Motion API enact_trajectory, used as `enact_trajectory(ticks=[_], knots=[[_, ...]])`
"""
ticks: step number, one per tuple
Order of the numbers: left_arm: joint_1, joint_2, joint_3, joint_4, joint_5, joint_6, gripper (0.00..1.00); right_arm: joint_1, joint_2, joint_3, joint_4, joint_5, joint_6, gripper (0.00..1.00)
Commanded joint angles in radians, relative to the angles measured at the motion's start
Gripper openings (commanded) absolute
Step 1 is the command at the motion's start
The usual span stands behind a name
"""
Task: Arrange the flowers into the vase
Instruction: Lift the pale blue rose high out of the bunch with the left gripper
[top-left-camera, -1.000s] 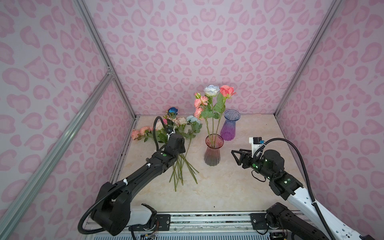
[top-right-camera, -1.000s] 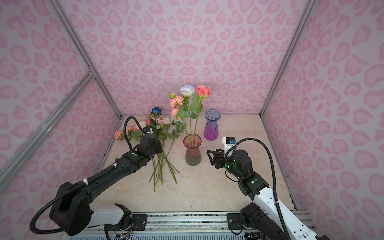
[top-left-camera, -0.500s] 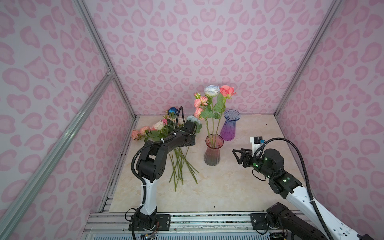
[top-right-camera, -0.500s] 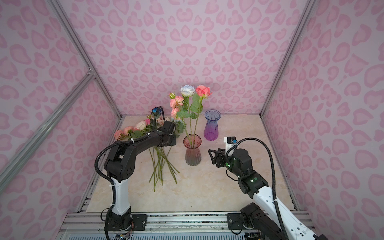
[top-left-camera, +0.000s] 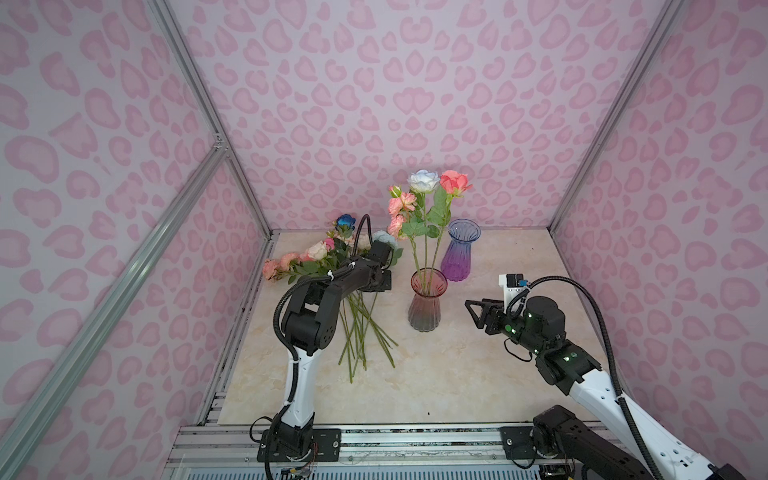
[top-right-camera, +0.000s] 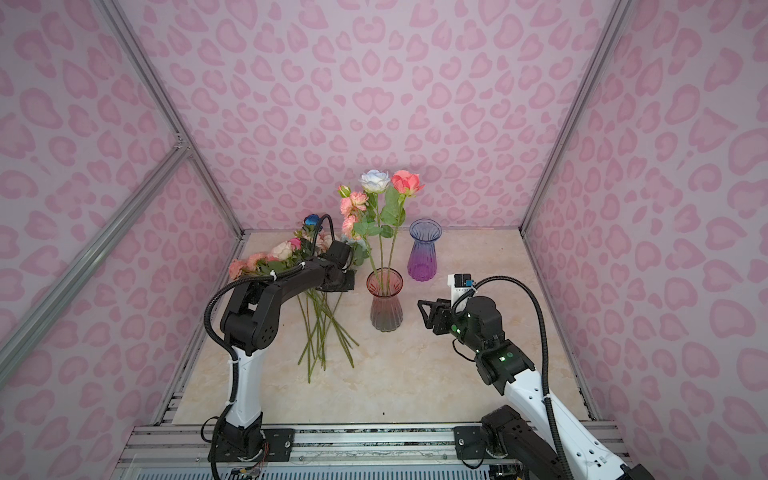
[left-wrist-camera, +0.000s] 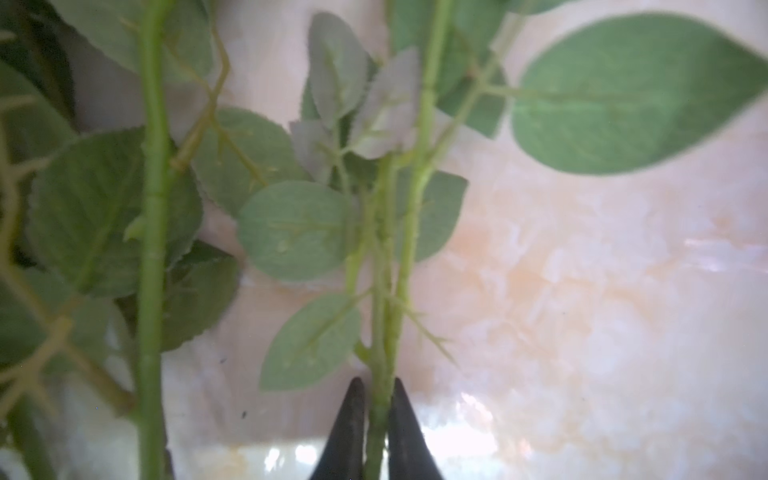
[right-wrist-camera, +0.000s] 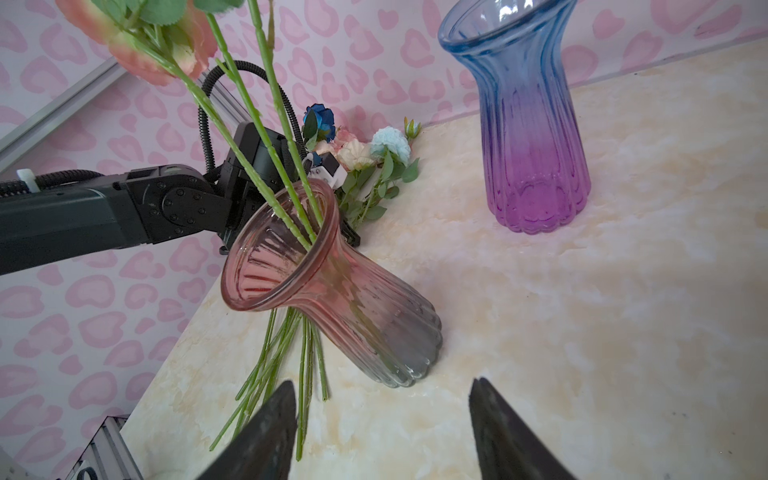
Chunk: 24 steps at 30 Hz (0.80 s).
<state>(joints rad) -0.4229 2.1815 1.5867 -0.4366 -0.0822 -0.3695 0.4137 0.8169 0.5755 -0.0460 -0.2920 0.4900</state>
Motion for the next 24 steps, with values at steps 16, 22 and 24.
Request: enact_trajectory(ticks=[16, 22, 24], knots=[[-0.003, -0.411, -0.181, 0.056, 0.189, -0.066, 0.03, 0.001, -0.023, 0.006, 0.024, -0.063, 0.047, 0.67], [-0.004, -0.618, -0.330, 0.068, 0.166, -0.083, 0.03, 0.005, -0.037, 0.024, 0.008, -0.068, 0.050, 0.66], [-0.004, -0.697, -0.375, 0.053, 0.114, -0.081, 0.03, 0.007, -0.036, 0.037, 0.003, -0.070, 0.054, 0.66]])
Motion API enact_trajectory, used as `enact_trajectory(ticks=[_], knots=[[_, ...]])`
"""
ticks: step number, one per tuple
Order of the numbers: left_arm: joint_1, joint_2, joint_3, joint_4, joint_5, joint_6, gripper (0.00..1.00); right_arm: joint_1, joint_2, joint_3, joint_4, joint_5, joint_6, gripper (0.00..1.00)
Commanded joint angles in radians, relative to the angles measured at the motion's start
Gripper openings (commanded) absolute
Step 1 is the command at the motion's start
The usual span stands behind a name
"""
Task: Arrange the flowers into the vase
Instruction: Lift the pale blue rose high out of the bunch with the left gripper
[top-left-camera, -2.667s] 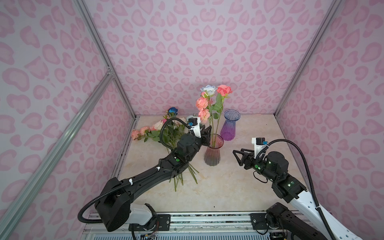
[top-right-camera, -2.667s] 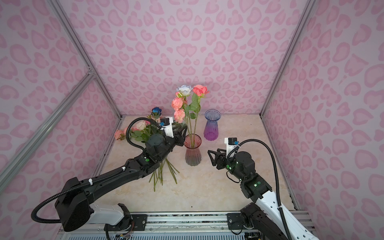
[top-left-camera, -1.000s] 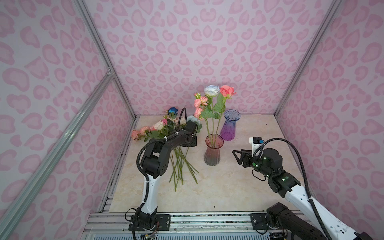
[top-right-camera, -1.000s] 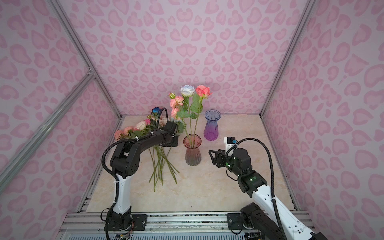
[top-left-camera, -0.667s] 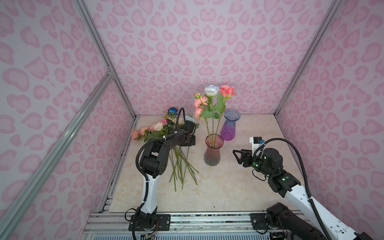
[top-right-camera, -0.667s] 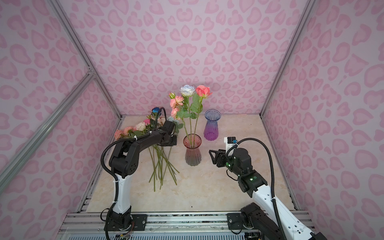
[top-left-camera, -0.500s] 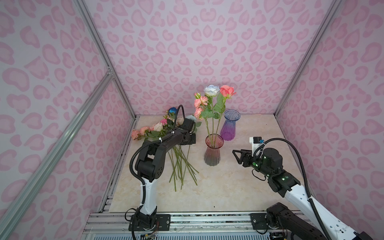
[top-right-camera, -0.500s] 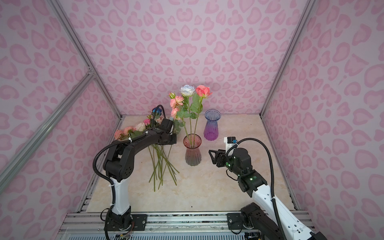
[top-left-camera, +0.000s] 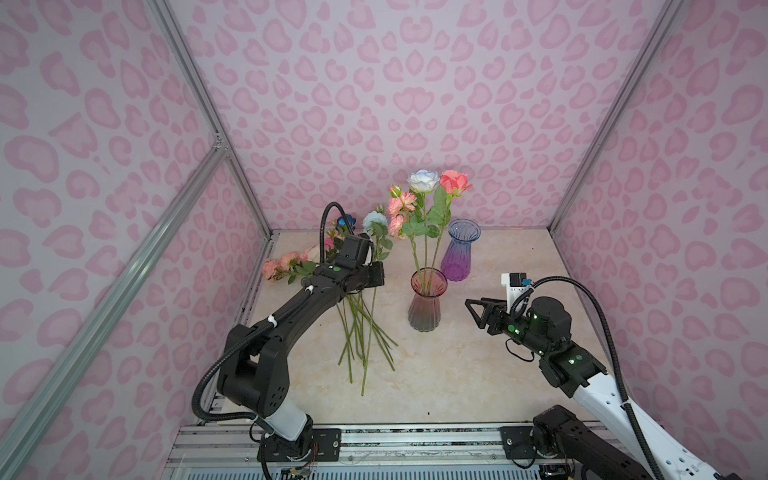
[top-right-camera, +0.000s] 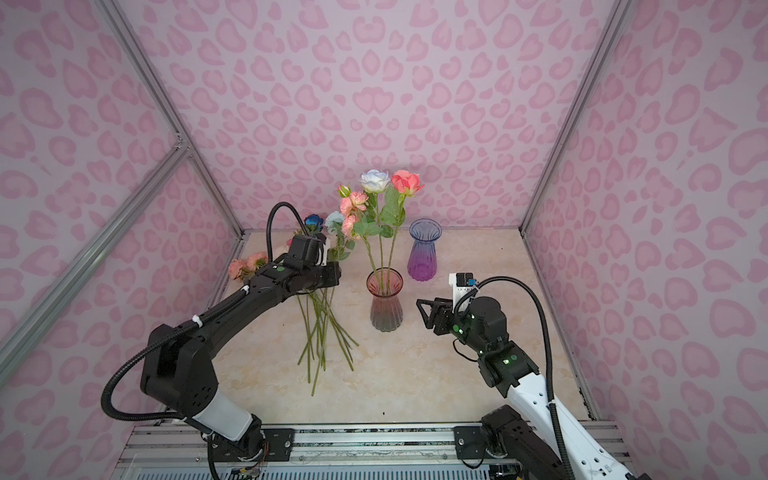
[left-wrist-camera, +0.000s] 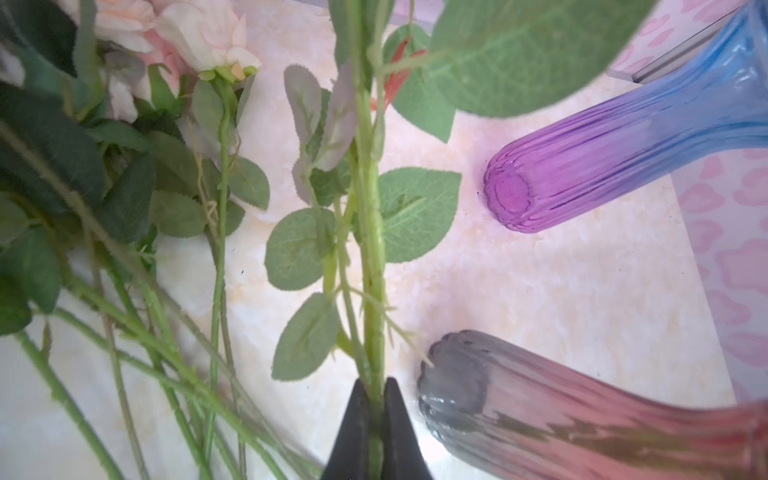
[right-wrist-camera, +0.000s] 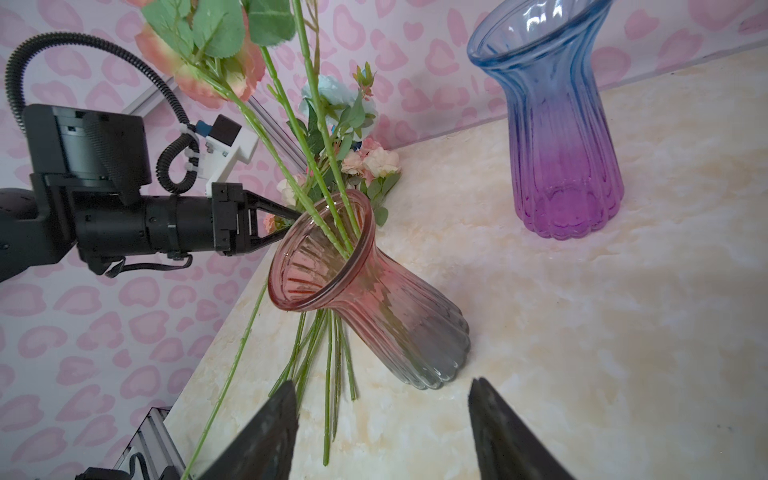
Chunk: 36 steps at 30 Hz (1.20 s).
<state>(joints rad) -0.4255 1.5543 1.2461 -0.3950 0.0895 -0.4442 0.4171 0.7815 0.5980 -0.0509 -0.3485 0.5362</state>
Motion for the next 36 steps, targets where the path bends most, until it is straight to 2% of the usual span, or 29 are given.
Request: enact_trajectory(ticks=[1, 8, 12, 19, 22, 27, 36], knots=[[-0.001, -0.117, -0.060, 0.010, -0.091, -0.010, 0.03, 0.004, 0.000, 0.018, 0.007, -0.014, 0.010, 0.66], [-0.001, -0.376, -0.191, 0.021, -0.239, -0.036, 0.03, 0.032, 0.032, 0.035, 0.051, -0.045, 0.024, 0.66], [-0.001, -0.504, -0.240, 0.059, -0.270, -0.044, 0.03, 0.067, 0.021, 0.040, 0.032, -0.019, 0.002, 0.66], [-0.001, -0.706, -0.286, 0.164, -0.356, -0.029, 0.03, 0.069, 0.005, 0.032, 0.020, -0.006, -0.004, 0.66], [-0.001, -0.758, -0.323, 0.285, -0.307, 0.006, 0.03, 0.069, 0.006, 0.038, 0.018, 0.000, -0.011, 0.66], [-0.003, -0.794, -0.409, 0.660, -0.151, 0.035, 0.03, 0.069, 0.016, 0.044, 0.024, 0.005, -0.020, 0.66], [-0.021, -0.734, -0.291, 0.950, -0.148, 0.046, 0.03, 0.049, 0.014, 0.096, -0.026, 0.048, -0.069, 0.66]])
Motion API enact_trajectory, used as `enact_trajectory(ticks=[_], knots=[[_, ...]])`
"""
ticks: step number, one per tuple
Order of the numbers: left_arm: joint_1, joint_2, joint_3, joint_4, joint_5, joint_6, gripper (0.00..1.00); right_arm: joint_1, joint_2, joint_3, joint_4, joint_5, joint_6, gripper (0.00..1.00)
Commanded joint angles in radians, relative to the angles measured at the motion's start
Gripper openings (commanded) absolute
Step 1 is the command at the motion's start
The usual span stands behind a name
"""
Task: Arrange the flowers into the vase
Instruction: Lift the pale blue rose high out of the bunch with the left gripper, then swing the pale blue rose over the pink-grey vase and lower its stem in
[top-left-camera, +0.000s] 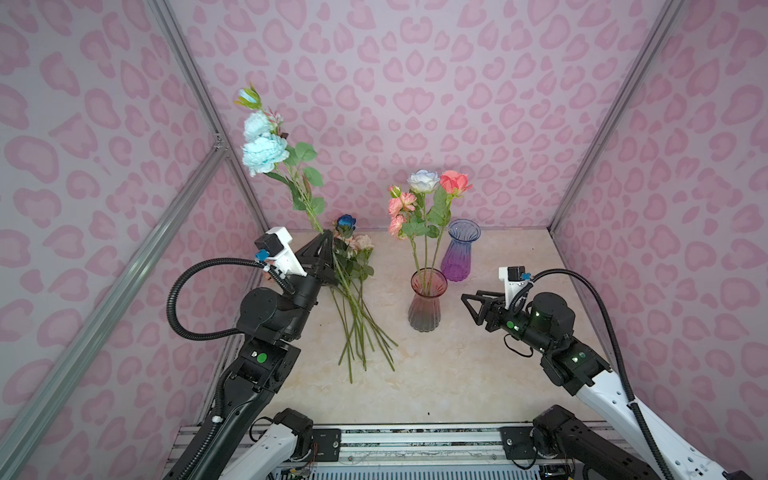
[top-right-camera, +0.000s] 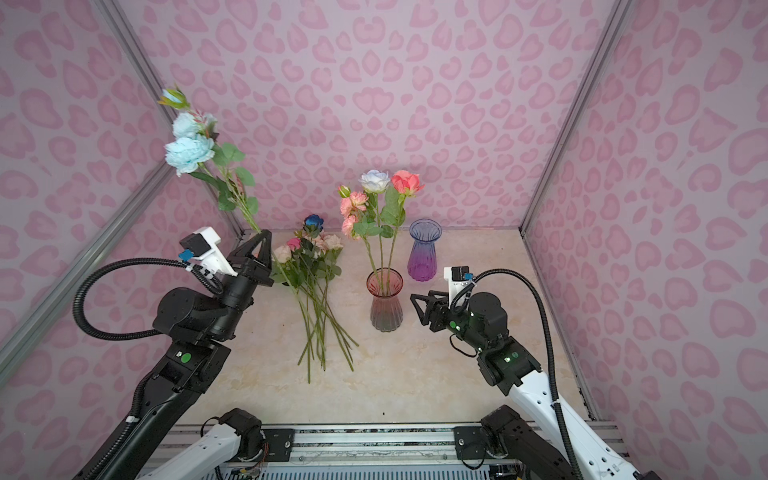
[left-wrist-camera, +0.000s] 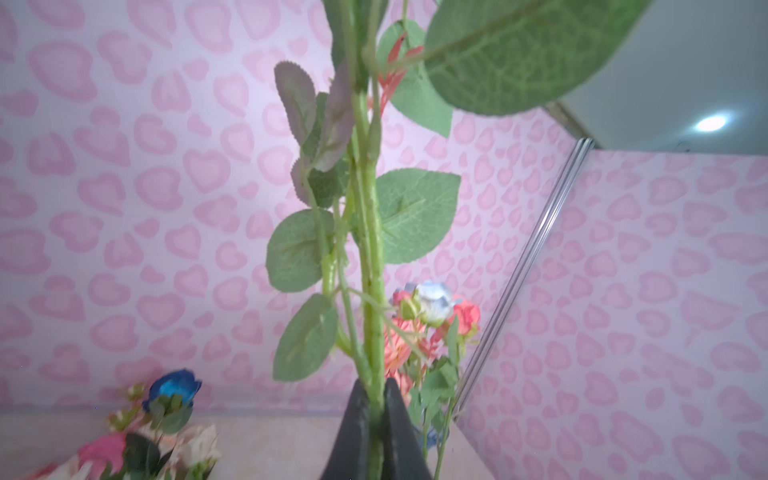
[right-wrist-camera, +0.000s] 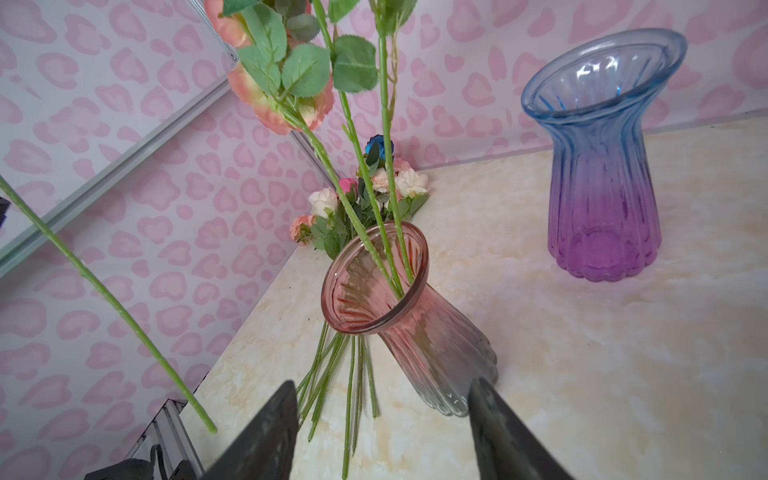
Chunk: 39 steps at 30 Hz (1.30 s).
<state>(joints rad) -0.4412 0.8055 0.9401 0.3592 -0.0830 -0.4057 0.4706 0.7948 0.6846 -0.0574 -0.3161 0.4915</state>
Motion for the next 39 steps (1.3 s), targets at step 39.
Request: enact_trajectory(ticks=[39], knots=[[-0.362, 0.663, 0.314, 0.436, 0.001, 0.454, 0.03, -0.070, -0.034, -0.053, 0.001, -0.016, -0.025, 0.66]])
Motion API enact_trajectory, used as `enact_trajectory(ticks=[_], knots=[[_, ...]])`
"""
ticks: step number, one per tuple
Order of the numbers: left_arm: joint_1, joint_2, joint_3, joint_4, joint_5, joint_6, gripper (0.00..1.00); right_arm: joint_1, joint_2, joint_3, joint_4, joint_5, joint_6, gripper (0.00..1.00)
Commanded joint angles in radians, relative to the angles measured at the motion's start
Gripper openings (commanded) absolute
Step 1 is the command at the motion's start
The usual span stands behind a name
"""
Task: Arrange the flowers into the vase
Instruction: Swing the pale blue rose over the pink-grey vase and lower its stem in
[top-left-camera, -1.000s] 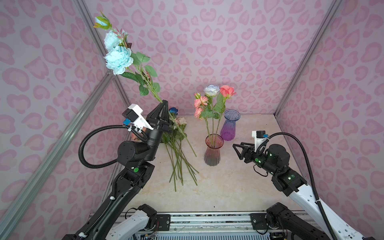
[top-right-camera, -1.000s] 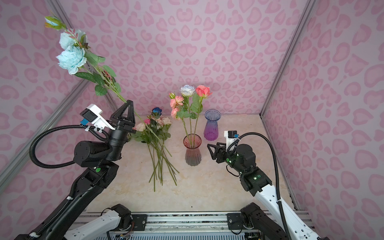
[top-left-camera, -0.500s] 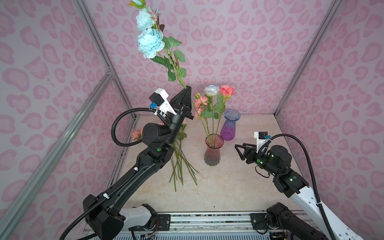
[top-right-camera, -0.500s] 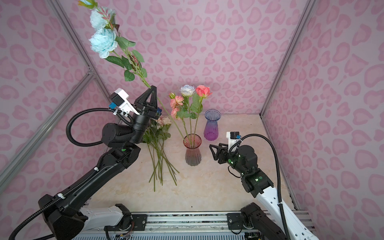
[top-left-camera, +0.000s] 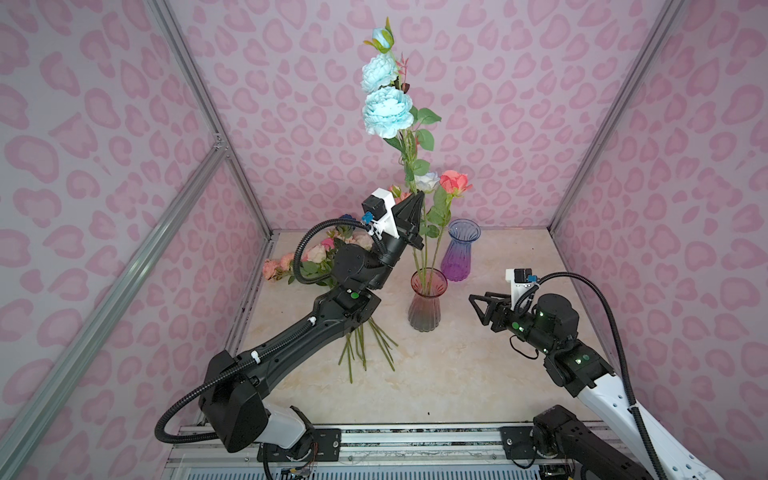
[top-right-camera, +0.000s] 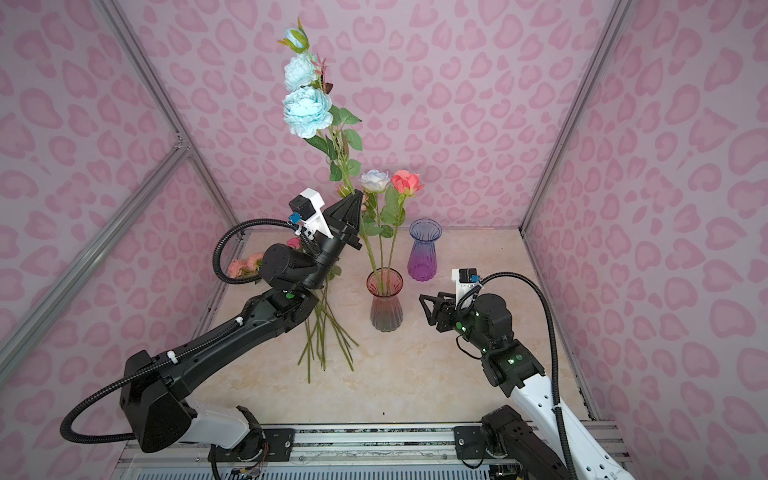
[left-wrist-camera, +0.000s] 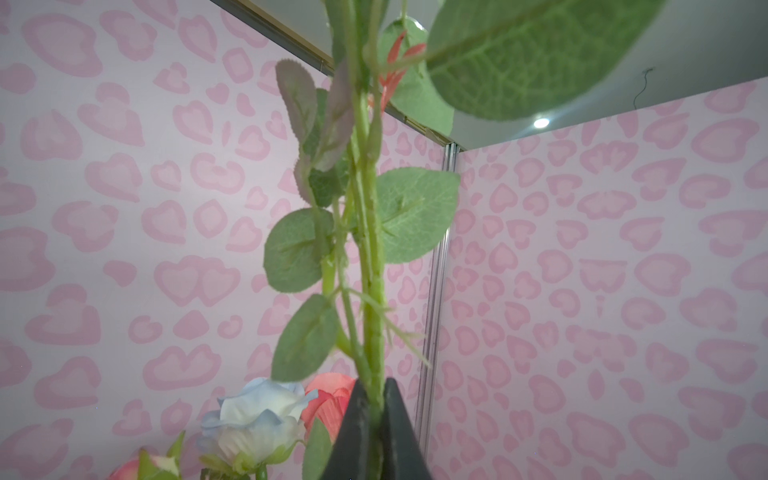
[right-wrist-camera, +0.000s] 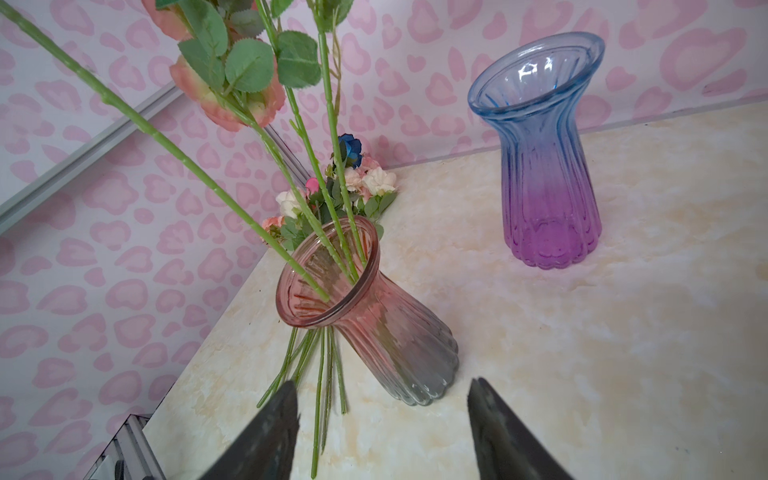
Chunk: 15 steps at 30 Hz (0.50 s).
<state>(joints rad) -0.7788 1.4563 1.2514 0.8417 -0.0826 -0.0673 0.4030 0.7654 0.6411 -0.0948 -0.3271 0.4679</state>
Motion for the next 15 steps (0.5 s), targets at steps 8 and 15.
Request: enact_trajectory(ticks=[8, 15], knots=[[-0.091, 0.017, -0.100, -0.177, -0.043, 0.116, 0.03, -0.016, -0.017, -0.033, 0.029, -0.016, 0.000, 0.66], [-0.115, 0.022, -0.190, -0.191, -0.095, 0.067, 0.09, -0.018, -0.017, -0.042, 0.024, -0.023, 0.008, 0.66]])
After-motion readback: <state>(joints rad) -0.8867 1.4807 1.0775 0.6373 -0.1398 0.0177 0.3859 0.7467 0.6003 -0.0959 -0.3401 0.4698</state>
